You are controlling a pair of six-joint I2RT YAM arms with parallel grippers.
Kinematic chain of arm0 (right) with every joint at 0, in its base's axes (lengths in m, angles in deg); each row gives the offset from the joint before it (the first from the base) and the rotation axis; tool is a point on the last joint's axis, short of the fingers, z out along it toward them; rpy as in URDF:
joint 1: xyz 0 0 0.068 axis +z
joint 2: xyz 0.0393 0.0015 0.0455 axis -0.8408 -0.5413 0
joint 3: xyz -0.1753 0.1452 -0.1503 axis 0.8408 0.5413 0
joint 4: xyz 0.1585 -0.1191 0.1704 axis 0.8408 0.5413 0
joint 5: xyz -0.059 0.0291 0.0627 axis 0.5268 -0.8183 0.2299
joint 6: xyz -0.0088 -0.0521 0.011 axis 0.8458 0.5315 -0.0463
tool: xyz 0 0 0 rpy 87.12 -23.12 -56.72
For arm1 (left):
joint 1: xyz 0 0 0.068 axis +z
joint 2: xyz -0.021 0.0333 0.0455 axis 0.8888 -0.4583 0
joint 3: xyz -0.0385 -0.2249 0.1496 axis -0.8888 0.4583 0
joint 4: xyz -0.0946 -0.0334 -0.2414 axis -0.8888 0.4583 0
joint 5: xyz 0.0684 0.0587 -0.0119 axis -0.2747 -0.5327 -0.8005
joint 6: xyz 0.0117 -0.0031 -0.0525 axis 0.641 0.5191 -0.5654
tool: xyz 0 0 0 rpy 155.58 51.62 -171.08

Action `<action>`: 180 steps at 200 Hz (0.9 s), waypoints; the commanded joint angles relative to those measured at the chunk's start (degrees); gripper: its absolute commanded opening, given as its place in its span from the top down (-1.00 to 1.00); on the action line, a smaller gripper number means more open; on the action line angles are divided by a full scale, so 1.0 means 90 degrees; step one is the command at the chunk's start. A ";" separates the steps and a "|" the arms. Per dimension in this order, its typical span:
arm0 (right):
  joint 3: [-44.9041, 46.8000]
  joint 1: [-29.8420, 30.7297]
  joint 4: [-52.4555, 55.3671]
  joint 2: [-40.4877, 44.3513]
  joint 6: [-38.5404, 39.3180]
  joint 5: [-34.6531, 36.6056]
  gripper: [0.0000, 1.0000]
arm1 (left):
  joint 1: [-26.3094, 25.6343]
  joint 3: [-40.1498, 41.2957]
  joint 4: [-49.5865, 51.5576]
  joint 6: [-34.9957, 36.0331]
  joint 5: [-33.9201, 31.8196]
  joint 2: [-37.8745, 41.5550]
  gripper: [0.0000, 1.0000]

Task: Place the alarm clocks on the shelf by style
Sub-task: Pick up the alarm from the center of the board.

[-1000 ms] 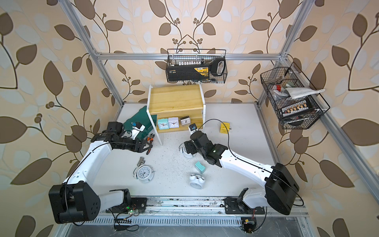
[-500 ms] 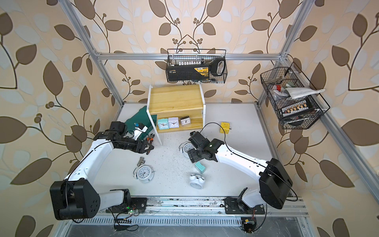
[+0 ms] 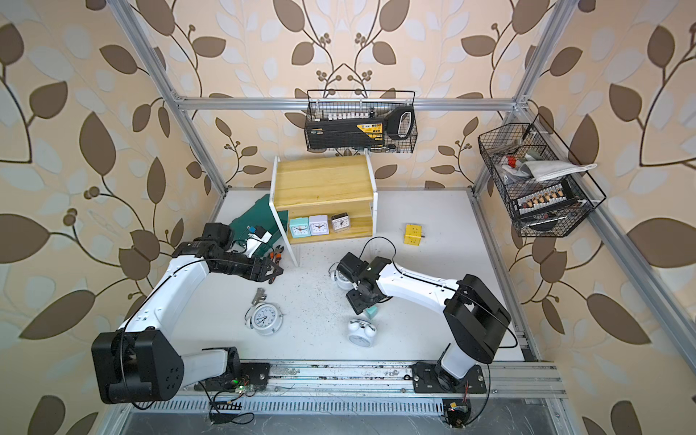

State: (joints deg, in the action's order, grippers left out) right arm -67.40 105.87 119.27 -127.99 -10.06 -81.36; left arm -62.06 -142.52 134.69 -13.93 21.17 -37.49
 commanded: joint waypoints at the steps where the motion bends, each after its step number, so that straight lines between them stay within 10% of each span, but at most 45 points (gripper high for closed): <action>1: -0.0242 0.0033 0.0089 -0.0154 0.0014 0.0298 -0.21 | -0.0054 -0.0142 0.0026 0.0085 0.0045 0.0013 -0.44; 180: -0.0608 -0.0219 -0.0017 0.0784 -0.0698 0.0048 0.45 | -0.0896 -0.0341 0.0329 0.0627 -0.0162 -0.0113 -0.52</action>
State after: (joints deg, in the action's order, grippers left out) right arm -70.70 104.86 120.12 -123.90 -12.77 -78.74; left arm -67.19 -143.01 135.98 -11.25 20.87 -37.95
